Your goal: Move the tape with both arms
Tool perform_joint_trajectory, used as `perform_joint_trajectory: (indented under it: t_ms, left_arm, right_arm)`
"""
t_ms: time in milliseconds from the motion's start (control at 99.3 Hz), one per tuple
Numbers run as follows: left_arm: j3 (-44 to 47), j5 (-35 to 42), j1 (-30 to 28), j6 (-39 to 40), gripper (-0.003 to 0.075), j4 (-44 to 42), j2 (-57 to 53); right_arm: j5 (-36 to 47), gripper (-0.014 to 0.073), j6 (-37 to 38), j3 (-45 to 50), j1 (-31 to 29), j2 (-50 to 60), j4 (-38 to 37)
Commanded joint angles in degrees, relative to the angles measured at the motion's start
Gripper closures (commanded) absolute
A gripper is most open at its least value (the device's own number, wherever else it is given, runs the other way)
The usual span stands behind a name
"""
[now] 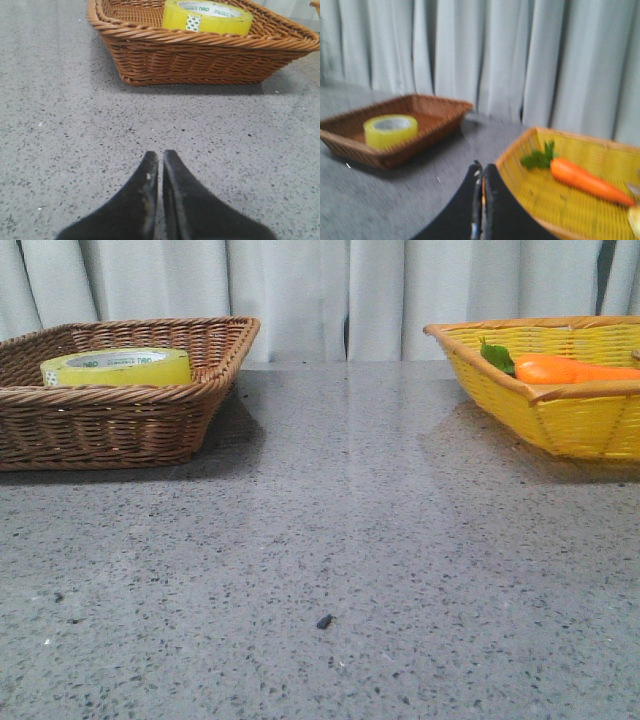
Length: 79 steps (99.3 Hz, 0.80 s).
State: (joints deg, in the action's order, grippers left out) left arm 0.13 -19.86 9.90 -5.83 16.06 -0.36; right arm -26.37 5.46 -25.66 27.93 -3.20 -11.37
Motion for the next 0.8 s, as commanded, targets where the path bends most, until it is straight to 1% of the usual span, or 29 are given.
perform_joint_trajectory:
  t_ms: [0, 40, 91, 141, 211, 232, 242, 252, 272, 302, 342, 423, 443, 594, 715, 785]
  left_arm:
    - [0.51, 2.13, -0.14, 0.48, 0.0741, 0.94, -1.65]
    - [0.51, 2.13, -0.14, 0.48, 0.0741, 0.94, -1.65]
    - [0.51, 2.13, -0.14, 0.48, 0.0741, 0.94, -1.65]
    - [0.51, 2.13, -0.14, 0.48, 0.0741, 0.94, -1.65]
    - [0.51, 2.13, -0.14, 0.48, 0.0741, 0.94, -1.65]
    - [0.51, 2.13, -0.14, 0.48, 0.0741, 0.94, -1.65]
    - [0.51, 2.13, -0.14, 0.48, 0.0741, 0.94, -1.65]
    - [0.51, 2.13, -0.14, 0.48, 0.0741, 0.94, -1.65]
    - [0.51, 2.13, -0.14, 0.48, 0.0741, 0.94, -1.65]
    - [0.51, 2.13, -0.14, 0.48, 0.0741, 0.94, -1.65]
    - [0.51, 2.13, -0.14, 0.48, 0.0741, 0.94, -1.65]
    - [0.51, 2.13, -0.14, 0.48, 0.0741, 0.94, -1.65]
    - [0.51, 2.13, -0.14, 0.48, 0.0741, 0.94, -1.65]
    - [0.51, 2.13, -0.14, 0.48, 0.0741, 0.94, -1.65]
    - [0.51, 2.13, -0.14, 0.48, 0.0741, 0.94, -1.65]
    - [0.51, 2.13, -0.14, 0.48, 0.0741, 0.94, -1.65]
  right_arm:
    - [4.88, 0.0660, -0.09, 2.79, -3.54, -1.28, -1.10]
    - [7.42, 0.0660, -0.09, 5.79, -5.82, -1.28, -1.10]
    - [12.89, 0.0660, -0.09, 9.82, -8.73, -1.28, -1.10]
    - [21.03, 0.0660, -0.09, 14.12, -12.04, -1.28, -1.10]
    - [30.19, 0.0660, -0.09, 19.92, -17.40, -1.28, -1.10]
    - [31.71, 0.0660, -0.09, 21.53, -19.02, -1.28, -1.10]
    - [33.10, 0.0660, -0.09, 22.06, -20.10, -1.28, -1.10]
    - [38.19, 0.0660, -0.07, 27.70, -26.21, -1.28, -1.10]
    - [37.81, 0.0660, 0.04, 27.84, -26.65, -1.28, -1.10]
    - [31.69, 0.0660, 0.03, 27.19, -28.56, -1.01, -1.10]
    - [27.93, 0.0660, 0.03, 26.78, -30.52, -0.89, -1.10]
    - [26.37, 0.0660, 0.03, 27.50, -33.00, -0.16, -1.10]
    - [24.82, 0.0660, 0.03, 27.50, -33.44, 0.27, -1.10]
    - [15.82, 0.0660, 0.03, 27.50, -33.97, 5.14, -1.10]
    - [7.80, 0.0660, 0.03, 27.50, -33.97, 4.93, -1.10]
    - [8.35, 0.0660, 0.03, 27.38, -33.97, 4.93, -1.10]
